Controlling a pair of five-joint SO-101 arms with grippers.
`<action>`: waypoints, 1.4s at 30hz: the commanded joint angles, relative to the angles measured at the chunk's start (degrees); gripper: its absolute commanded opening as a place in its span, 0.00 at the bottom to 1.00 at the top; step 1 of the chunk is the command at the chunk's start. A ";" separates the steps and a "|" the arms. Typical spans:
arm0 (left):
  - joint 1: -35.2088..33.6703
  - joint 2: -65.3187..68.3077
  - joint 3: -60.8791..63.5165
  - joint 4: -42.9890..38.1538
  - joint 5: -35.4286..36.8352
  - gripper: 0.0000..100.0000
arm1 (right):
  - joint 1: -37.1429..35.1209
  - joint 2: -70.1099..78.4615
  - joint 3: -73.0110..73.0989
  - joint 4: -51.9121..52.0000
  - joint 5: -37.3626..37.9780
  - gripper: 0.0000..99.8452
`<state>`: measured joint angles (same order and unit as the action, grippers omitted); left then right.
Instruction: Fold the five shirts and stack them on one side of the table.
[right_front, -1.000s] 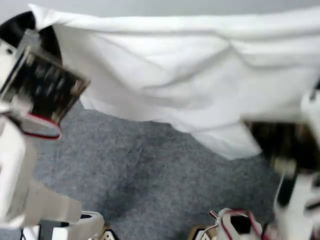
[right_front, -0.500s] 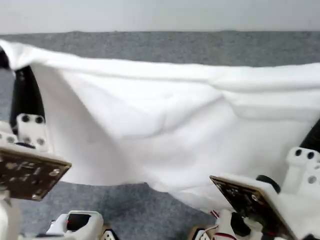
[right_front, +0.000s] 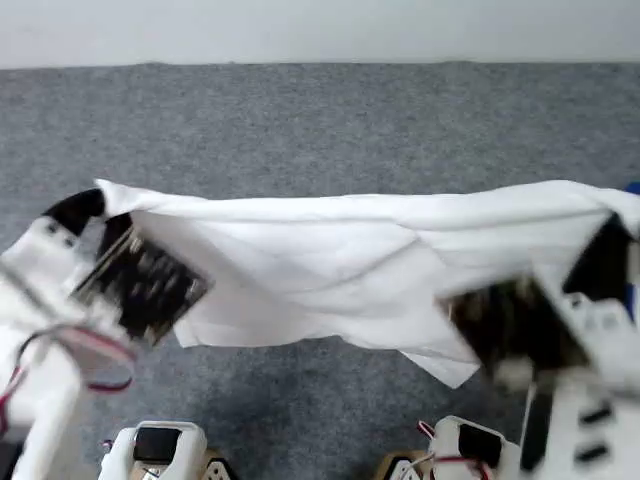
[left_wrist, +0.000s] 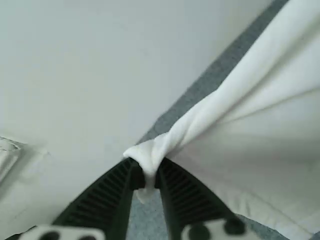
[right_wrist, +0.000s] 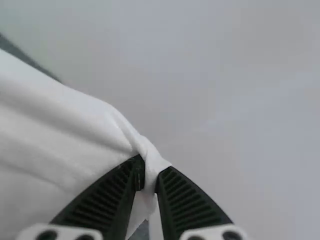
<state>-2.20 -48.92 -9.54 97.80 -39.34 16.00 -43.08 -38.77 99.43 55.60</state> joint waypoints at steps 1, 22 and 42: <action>-0.26 0.00 7.52 -6.77 -0.18 0.01 | -2.33 2.15 9.49 -1.45 0.00 0.01; -0.26 41.05 18.24 -50.11 4.57 0.01 | -8.31 15.43 66.64 -80.92 -1.23 0.01; 0.70 91.16 -51.47 -38.42 4.48 0.01 | -8.92 64.13 17.76 -88.22 1.41 0.01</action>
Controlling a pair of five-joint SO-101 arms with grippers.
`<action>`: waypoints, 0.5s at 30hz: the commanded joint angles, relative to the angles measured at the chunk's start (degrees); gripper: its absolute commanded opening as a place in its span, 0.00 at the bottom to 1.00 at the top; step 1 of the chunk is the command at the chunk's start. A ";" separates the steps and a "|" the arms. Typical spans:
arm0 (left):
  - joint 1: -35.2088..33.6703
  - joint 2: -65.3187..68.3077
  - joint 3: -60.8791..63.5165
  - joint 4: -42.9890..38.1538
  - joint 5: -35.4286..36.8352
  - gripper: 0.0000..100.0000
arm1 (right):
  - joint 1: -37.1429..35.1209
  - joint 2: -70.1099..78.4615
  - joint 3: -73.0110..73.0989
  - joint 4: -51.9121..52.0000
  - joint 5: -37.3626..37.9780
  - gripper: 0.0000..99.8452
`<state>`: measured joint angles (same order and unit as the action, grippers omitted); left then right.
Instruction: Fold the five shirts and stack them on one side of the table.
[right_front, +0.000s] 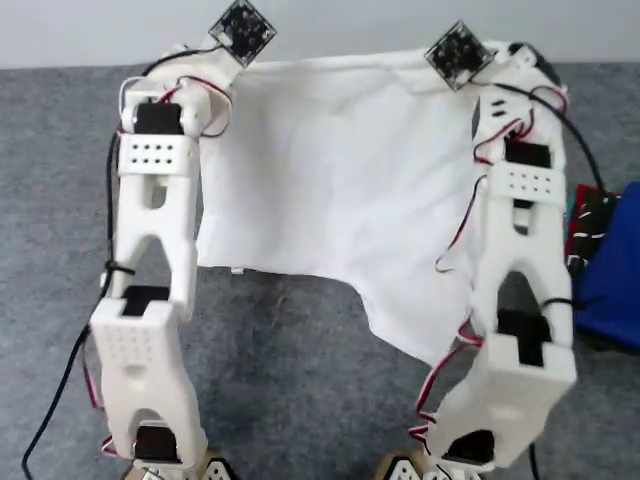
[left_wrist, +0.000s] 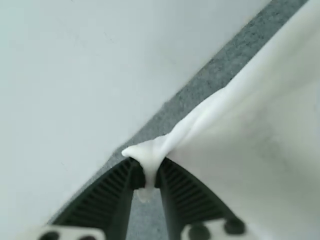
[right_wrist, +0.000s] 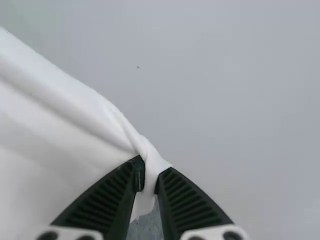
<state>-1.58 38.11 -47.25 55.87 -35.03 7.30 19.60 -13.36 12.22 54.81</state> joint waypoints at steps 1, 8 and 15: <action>0.53 6.33 -17.45 5.19 0.18 0.01 | -0.40 2.24 -8.35 -1.01 2.81 0.01; 3.16 18.02 -36.62 19.08 -5.45 0.01 | -0.57 3.03 -8.26 1.19 3.34 0.01; 3.25 24.00 -44.09 31.38 -5.98 0.01 | -0.31 -0.04 -8.35 24.04 3.25 0.01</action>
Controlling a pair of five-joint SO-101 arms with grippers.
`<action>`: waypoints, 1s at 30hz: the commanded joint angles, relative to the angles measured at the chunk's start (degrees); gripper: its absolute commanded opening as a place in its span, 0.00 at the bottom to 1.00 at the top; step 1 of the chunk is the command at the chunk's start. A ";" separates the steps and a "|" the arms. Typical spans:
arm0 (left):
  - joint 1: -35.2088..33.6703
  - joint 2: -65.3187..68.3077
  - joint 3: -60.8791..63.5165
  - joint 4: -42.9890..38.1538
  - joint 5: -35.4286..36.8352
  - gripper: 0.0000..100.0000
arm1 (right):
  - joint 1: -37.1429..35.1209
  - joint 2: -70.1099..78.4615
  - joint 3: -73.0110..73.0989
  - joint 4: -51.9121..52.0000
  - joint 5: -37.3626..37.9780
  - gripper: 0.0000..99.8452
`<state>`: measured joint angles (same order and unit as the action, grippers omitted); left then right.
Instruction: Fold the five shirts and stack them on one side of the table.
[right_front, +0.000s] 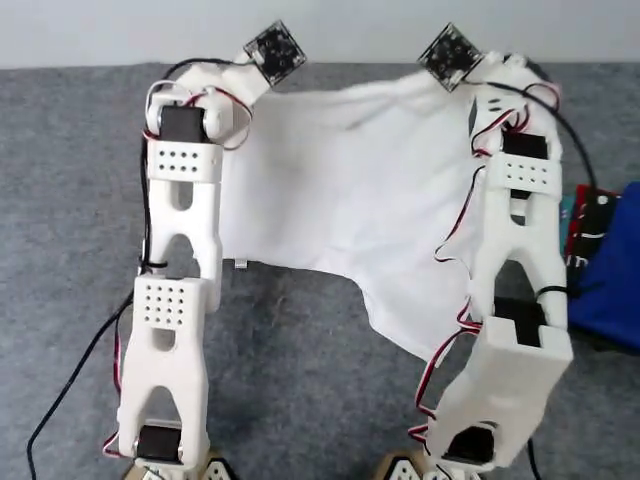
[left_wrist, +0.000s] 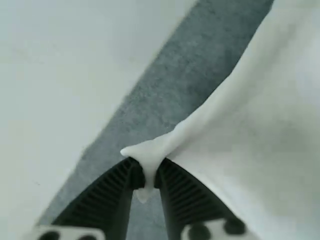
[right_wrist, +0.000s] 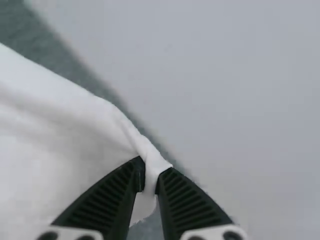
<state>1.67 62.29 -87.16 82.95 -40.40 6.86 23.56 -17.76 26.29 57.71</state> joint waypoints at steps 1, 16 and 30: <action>-0.09 0.09 -4.18 5.89 -0.62 0.01 | 0.04 -4.88 -3.96 14.20 0.35 0.01; -1.85 0.09 -0.13 17.76 -5.01 0.01 | 0.13 -13.05 -3.96 57.27 0.00 0.01; -2.64 -18.81 32.31 17.67 -9.23 0.01 | 0.40 -18.77 -3.78 76.70 -3.69 0.01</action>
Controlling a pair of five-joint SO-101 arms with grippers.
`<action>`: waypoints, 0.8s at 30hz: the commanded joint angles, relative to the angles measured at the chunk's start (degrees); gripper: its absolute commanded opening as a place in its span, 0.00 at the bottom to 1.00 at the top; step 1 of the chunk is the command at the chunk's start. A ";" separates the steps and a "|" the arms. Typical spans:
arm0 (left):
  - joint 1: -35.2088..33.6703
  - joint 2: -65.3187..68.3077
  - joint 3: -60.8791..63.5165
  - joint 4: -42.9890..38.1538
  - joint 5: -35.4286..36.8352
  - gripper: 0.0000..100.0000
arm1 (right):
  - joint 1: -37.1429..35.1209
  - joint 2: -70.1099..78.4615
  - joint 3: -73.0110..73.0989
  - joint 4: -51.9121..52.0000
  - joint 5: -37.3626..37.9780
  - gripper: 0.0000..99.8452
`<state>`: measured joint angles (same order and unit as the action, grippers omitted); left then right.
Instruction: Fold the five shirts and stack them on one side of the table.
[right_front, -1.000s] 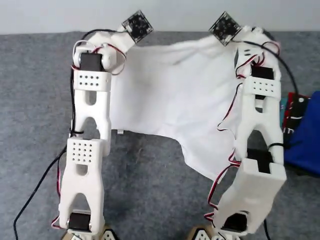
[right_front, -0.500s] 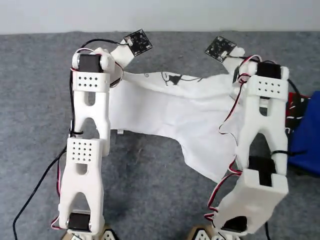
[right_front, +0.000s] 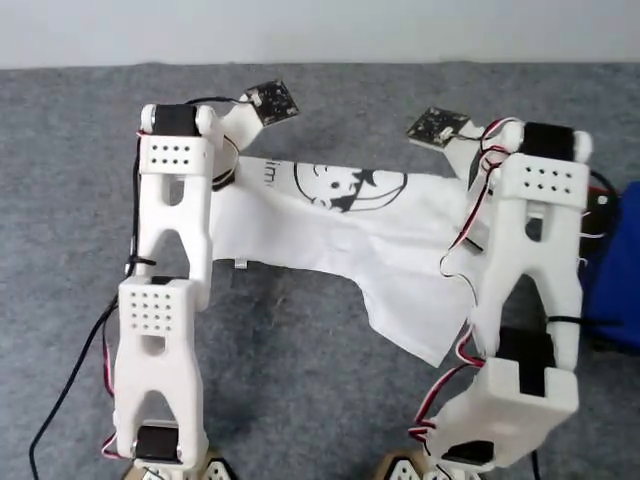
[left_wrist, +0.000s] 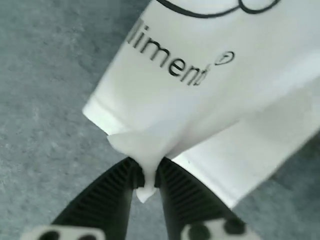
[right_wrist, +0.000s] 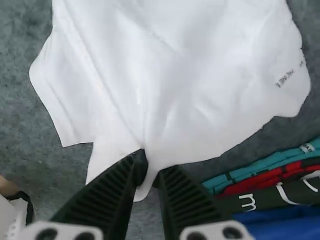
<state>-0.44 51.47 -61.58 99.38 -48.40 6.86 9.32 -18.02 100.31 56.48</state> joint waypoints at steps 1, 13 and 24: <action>-0.53 -9.32 9.01 1.05 -1.32 0.01 | 0.40 -5.05 -2.99 2.68 -3.08 0.01; -0.53 -10.55 12.62 0.97 -0.97 0.01 | -0.57 -16.92 22.86 2.51 -3.60 0.01; -0.70 -11.25 12.70 1.14 0.53 0.11 | -0.04 -17.10 31.65 -1.71 -3.60 0.14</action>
<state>-0.44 45.67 -48.48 99.30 -48.48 6.86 -4.92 13.80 98.64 53.14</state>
